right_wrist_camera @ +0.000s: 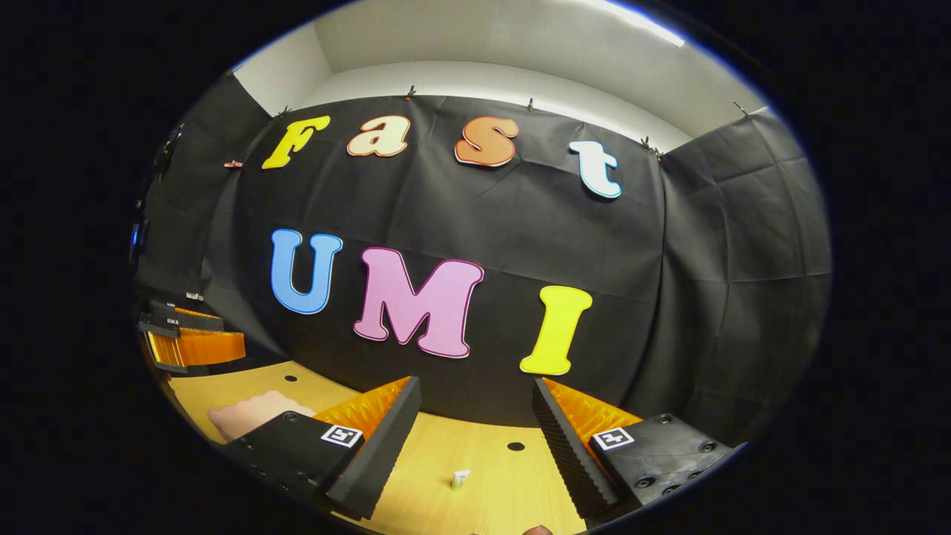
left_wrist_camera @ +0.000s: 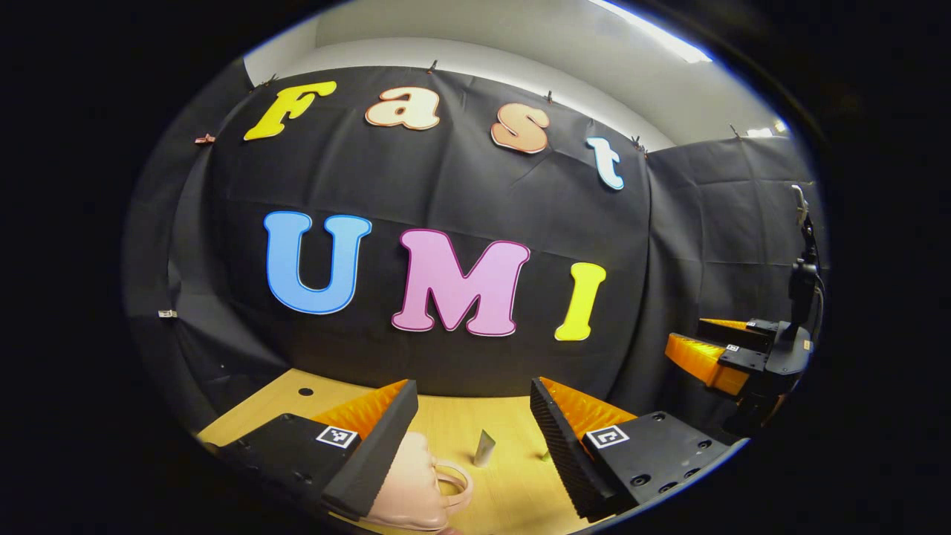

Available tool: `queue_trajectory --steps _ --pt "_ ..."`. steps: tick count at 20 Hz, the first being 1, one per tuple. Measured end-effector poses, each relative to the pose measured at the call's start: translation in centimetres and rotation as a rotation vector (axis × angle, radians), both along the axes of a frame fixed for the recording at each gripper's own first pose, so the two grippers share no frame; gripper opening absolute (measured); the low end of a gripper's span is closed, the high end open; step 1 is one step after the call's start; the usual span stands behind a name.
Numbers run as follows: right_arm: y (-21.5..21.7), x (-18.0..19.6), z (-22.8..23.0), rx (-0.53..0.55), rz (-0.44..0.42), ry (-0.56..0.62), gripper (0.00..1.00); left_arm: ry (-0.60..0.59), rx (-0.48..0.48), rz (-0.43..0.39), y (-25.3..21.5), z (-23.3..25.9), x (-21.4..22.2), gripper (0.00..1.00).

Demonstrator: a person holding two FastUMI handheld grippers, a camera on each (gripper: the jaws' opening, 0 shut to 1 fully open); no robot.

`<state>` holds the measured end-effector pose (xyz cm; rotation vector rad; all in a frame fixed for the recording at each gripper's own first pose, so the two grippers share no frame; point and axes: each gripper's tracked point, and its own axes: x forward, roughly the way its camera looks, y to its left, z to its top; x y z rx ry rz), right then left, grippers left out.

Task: First open the suitcase, pack the skin care products into it, and then close the suitcase.

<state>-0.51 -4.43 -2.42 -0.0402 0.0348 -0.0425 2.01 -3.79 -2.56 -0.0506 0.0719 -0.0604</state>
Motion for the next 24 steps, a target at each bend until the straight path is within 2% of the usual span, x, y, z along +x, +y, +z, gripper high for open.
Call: queue_trajectory --steps 5,11,14,17,19,21,24 --pt "0.1 -0.2 0.4 -0.010 0.003 -0.012 0.96 0.061 -0.019 -0.018 -0.5 -1.8 0.6 0.95" --pt "-1.1 -0.4 -0.4 0.007 -0.019 -0.006 0.96 0.254 -0.003 -0.108 -3.0 -7.9 2.5 0.95" --pt "-2.8 -1.4 -1.3 0.015 -0.047 -0.002 0.96 0.443 -0.015 -0.141 -4.4 -13.5 4.1 0.96" --pt "-5.0 -2.6 -2.7 0.032 -0.080 0.013 0.96 0.632 0.020 -0.131 -4.9 -20.0 5.8 0.96" --pt "-6.6 -3.4 -4.4 0.043 -0.095 0.045 0.96 0.769 -0.012 -0.125 -5.3 -23.4 6.9 0.96" --pt "-8.8 -4.2 -6.5 0.035 -0.112 0.091 0.96 0.909 -0.006 -0.073 -4.8 -27.8 7.5 0.96" --pt "-11.8 -4.7 -9.0 0.038 -0.137 0.149 0.96 1.019 0.022 0.000 -3.5 -31.8 9.8 0.96"
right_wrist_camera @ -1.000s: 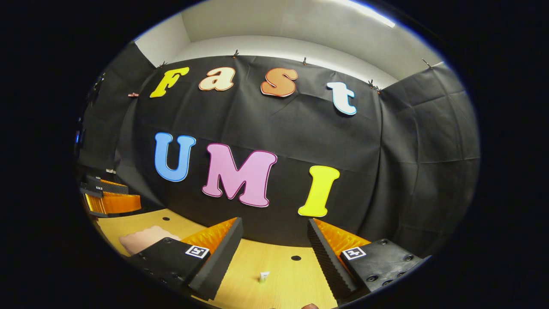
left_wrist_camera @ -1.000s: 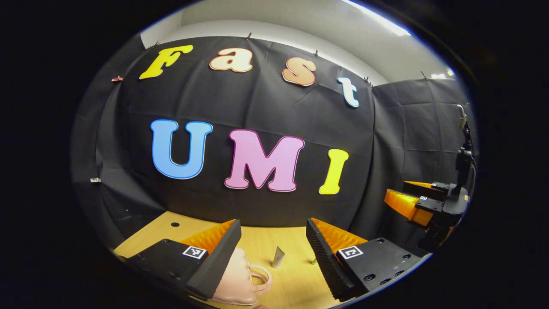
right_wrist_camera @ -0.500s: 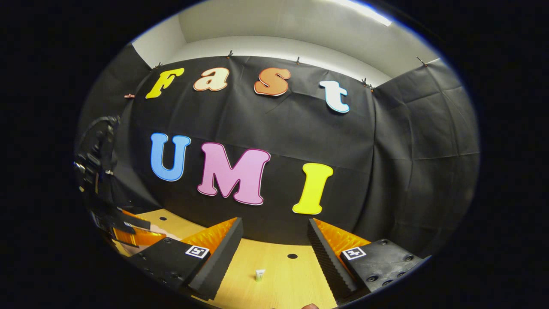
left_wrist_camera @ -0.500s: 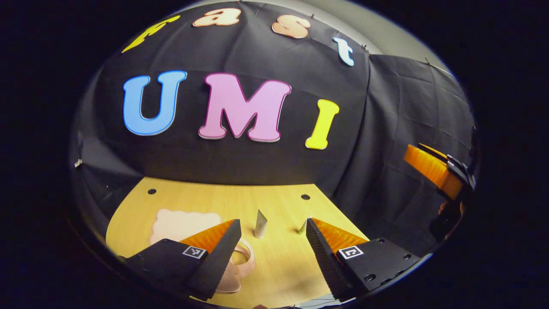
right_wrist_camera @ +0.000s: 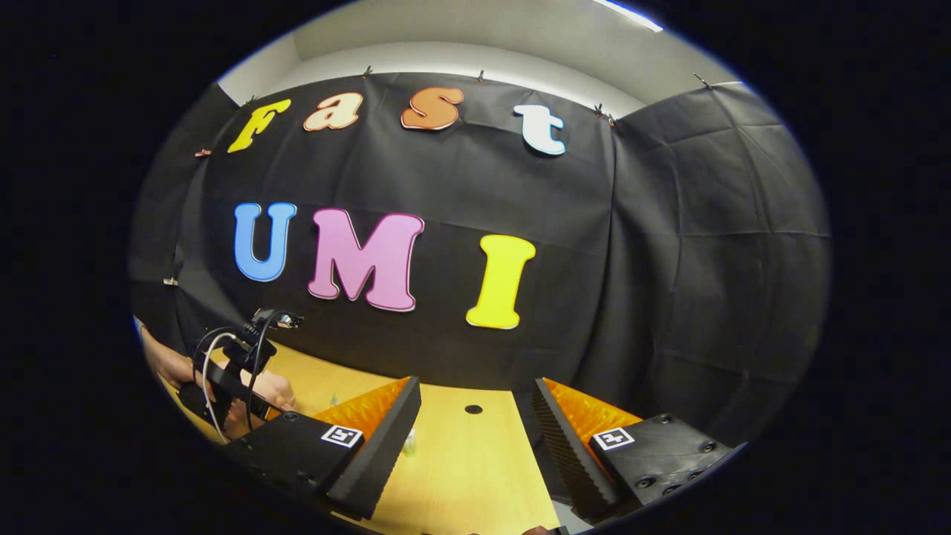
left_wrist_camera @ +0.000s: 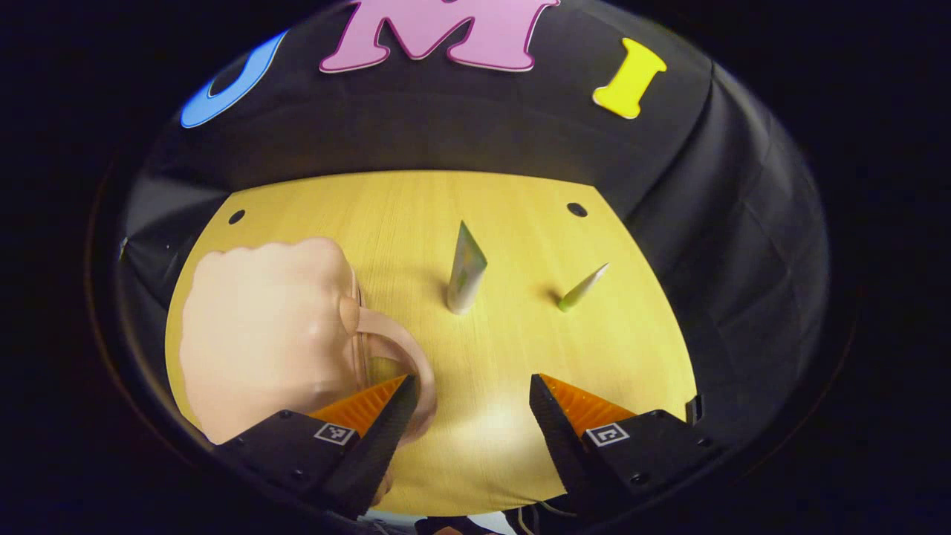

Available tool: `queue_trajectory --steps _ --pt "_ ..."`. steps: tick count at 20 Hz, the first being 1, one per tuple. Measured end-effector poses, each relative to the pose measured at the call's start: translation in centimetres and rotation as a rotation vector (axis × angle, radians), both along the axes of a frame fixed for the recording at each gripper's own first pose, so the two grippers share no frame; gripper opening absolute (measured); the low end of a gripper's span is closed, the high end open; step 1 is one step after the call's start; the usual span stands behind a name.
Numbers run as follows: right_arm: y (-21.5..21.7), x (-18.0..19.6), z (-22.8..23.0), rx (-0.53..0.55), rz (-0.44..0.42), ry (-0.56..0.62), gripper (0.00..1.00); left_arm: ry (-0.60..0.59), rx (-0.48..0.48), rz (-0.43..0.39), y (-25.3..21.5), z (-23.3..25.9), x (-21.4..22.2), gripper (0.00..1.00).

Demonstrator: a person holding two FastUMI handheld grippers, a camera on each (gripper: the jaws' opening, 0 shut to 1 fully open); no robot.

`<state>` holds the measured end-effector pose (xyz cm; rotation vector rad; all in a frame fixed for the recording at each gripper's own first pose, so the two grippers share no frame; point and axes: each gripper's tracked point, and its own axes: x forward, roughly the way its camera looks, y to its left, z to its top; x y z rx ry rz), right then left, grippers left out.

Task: First open the suitcase, pack the skin care products into it, and then close the suitcase.

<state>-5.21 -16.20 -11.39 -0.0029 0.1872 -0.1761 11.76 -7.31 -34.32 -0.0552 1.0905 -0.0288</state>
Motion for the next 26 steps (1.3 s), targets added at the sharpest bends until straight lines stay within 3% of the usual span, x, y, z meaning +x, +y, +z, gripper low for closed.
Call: queue_trajectory --steps 4,7,8,11,13,15,16,21,24,26 --pt "-3.0 -0.3 -1.7 0.042 -0.042 0.027 0.96 0.093 0.051 0.068 1.8 -4.2 1.8 0.96" --pt "-4.4 0.2 -3.1 0.051 -0.056 0.052 0.96 0.157 0.009 0.122 1.6 -7.2 2.1 0.95" --pt "-4.7 0.4 -3.4 0.050 -0.058 0.058 0.96 0.172 0.010 0.128 1.4 -7.7 2.3 0.91" --pt "-5.2 0.9 -4.0 0.055 -0.061 0.067 0.96 0.216 0.029 0.091 1.8 -9.1 2.0 0.91" --pt "-4.9 1.2 -4.5 0.064 -0.052 0.075 0.96 0.255 0.026 0.071 2.2 -9.1 1.4 0.82" --pt "-4.5 1.6 -4.9 0.063 -0.034 0.085 0.96 0.234 0.025 0.059 3.0 -8.3 1.8 0.40" --pt "-4.3 1.9 -5.1 0.062 -0.022 0.086 0.96 0.234 0.011 0.045 2.7 -7.1 1.4 0.19" --pt "-2.1 4.5 -5.0 0.101 0.049 0.069 0.96 0.165 -0.039 0.046 4.0 0.6 1.6 0.17" --pt "0.8 6.6 -5.1 0.146 0.121 0.064 0.96 0.046 0.005 0.039 8.1 7.9 2.3 0.17" --pt "2.9 7.9 -4.6 0.159 0.169 0.056 0.96 -0.026 0.000 0.091 11.9 12.7 2.0 0.17"
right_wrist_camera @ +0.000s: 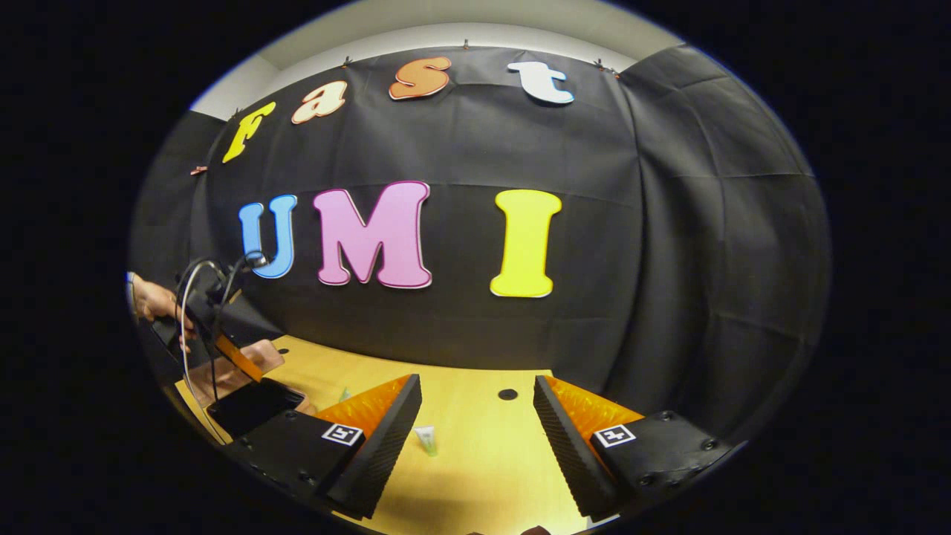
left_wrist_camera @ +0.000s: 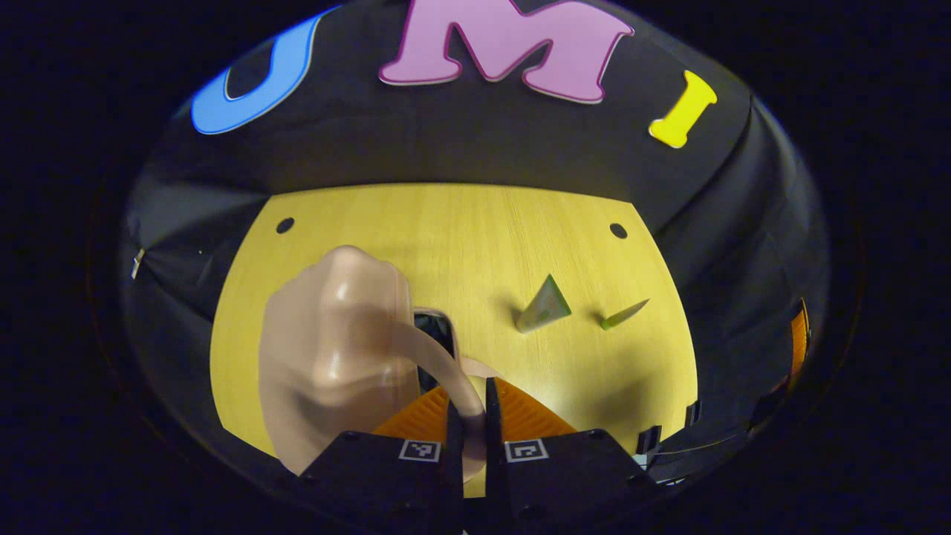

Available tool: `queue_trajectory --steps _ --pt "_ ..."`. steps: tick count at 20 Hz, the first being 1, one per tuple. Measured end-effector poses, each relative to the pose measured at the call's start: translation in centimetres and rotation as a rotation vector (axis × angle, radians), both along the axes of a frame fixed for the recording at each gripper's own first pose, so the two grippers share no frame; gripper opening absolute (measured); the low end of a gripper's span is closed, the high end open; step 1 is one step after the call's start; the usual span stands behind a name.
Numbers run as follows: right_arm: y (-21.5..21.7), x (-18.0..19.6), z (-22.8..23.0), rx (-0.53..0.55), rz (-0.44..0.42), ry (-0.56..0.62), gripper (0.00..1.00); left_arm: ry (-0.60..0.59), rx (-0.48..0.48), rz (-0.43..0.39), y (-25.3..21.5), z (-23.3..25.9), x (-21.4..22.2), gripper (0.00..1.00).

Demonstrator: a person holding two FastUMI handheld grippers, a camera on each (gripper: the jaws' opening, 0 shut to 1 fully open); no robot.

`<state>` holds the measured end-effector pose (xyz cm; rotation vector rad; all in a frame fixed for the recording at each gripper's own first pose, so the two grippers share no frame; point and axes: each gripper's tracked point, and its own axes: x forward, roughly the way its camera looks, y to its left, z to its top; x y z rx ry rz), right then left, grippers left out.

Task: First open the suitcase, pack the skin care products into it, and then close the suitcase.

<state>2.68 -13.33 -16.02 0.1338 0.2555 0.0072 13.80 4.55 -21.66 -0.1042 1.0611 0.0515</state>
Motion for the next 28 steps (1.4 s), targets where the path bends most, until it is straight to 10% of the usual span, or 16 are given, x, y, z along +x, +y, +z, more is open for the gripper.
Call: queue_trajectory --steps 3,9,16,26,28 --pt "2.9 1.5 1.7 -0.001 0.040 -0.030 0.96 -0.099 -0.134 0.172 6.2 4.9 -0.4 0.14" --pt "9.8 2.6 3.7 -0.030 0.066 -0.043 0.96 -0.228 -0.099 0.370 24.7 9.9 -2.8 0.14" --pt "18.9 3.6 5.7 -0.062 0.069 -0.045 0.96 -0.130 -0.007 0.540 43.7 1.1 -7.1 0.11" --pt "23.7 4.1 4.6 -0.107 -0.008 0.065 0.96 0.067 0.045 0.428 51.2 -15.3 -9.3 0.08" --pt "24.2 4.2 4.3 -0.098 -0.021 0.074 0.96 0.042 0.101 0.365 51.5 -15.3 -9.4 0.21"
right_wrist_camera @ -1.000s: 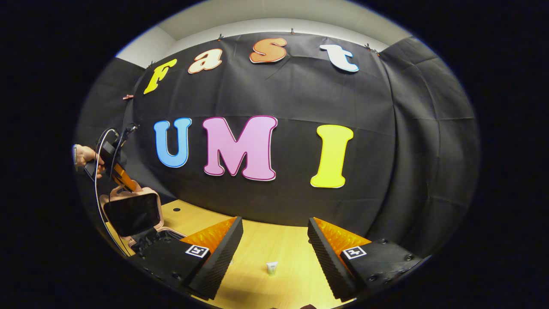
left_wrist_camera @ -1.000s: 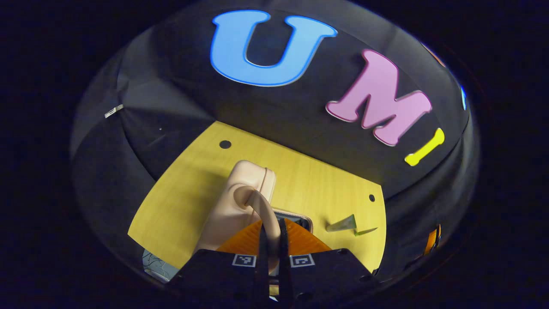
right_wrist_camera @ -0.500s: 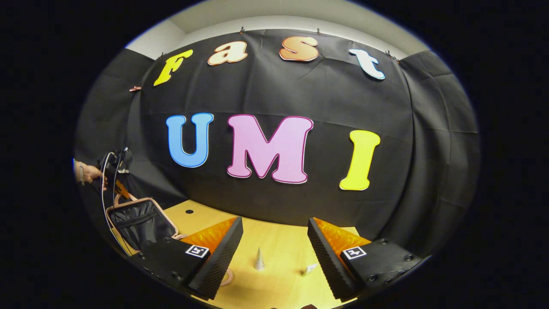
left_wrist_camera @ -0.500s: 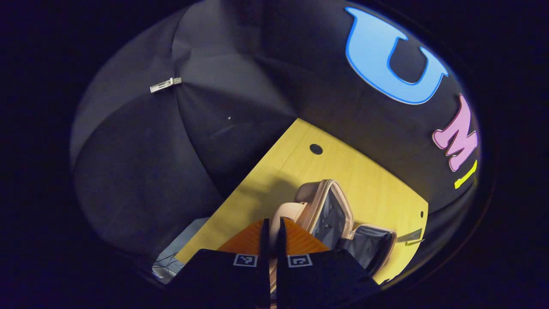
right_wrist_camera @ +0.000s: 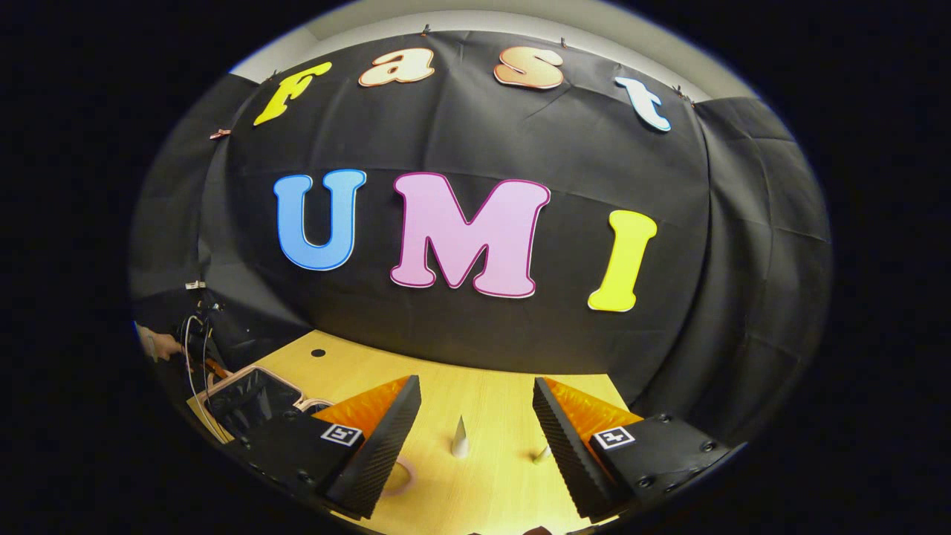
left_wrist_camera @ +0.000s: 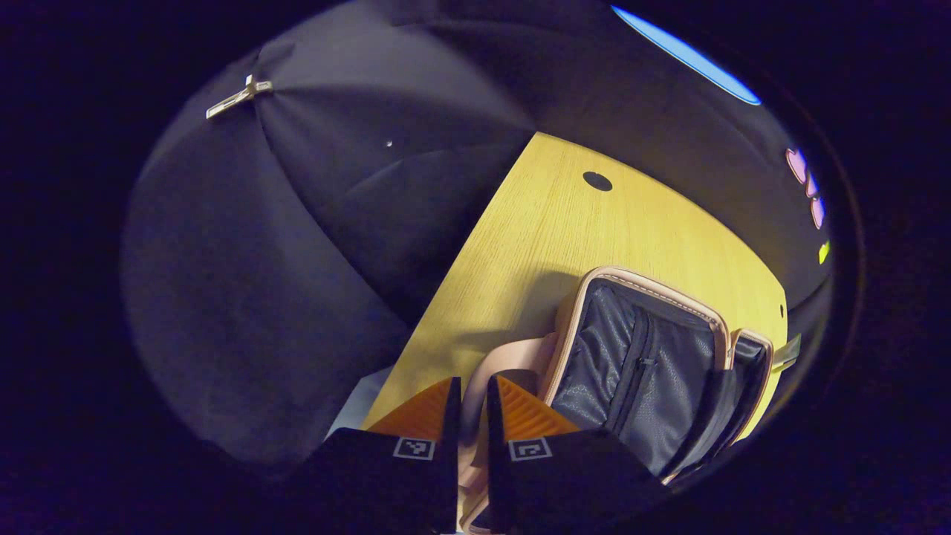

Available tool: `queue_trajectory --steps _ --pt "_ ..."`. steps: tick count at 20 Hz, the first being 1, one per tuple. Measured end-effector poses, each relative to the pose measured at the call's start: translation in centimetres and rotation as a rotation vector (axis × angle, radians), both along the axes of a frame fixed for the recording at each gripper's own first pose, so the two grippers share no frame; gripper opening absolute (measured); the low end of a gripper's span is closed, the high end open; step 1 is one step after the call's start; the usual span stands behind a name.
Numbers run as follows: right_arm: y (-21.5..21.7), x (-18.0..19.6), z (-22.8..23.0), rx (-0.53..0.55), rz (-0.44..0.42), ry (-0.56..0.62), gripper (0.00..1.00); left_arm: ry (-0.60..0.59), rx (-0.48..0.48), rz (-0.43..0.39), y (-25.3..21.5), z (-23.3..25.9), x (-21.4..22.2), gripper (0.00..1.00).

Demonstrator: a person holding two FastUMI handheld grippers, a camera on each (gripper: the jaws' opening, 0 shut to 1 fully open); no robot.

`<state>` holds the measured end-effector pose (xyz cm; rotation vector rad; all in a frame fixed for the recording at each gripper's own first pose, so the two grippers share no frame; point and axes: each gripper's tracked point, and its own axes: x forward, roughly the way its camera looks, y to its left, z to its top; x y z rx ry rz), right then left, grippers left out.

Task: First open the suitcase, pack the skin care products into it, and then close the suitcase.

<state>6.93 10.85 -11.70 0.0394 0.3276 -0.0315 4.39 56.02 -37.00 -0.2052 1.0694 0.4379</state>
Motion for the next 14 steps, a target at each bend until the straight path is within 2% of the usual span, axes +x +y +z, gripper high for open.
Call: queue_trajectory --steps 1,3,5,6,9,11,14 --pt "0.0 0.2 0.1 -0.006 -0.011 -0.006 0.96 -0.015 0.052 -0.033 0.6 0.6 0.1 0.24" --pt "-0.5 0.6 0.3 -0.043 -0.042 -0.034 0.96 -0.083 0.117 -0.086 0.8 2.7 1.0 0.48" --pt "-1.3 1.1 0.8 -0.083 -0.073 -0.063 0.96 -0.177 0.185 -0.121 -0.1 7.3 1.3 0.81" --pt "-1.5 1.2 1.1 -0.094 -0.078 -0.079 0.96 -0.239 0.230 -0.153 -0.5 9.1 2.8 0.98" --pt "-1.8 1.8 1.8 -0.118 -0.065 -0.098 0.96 -0.442 0.295 -0.275 -5.9 16.0 5.1 0.96" --pt "-2.5 2.1 2.5 -0.143 -0.070 -0.119 0.96 -0.577 0.259 -0.337 -11.7 20.7 6.1 0.96" --pt "-3.2 2.4 4.0 -0.170 -0.067 -0.165 0.96 -0.734 0.180 -0.475 -21.4 26.2 6.8 0.96"
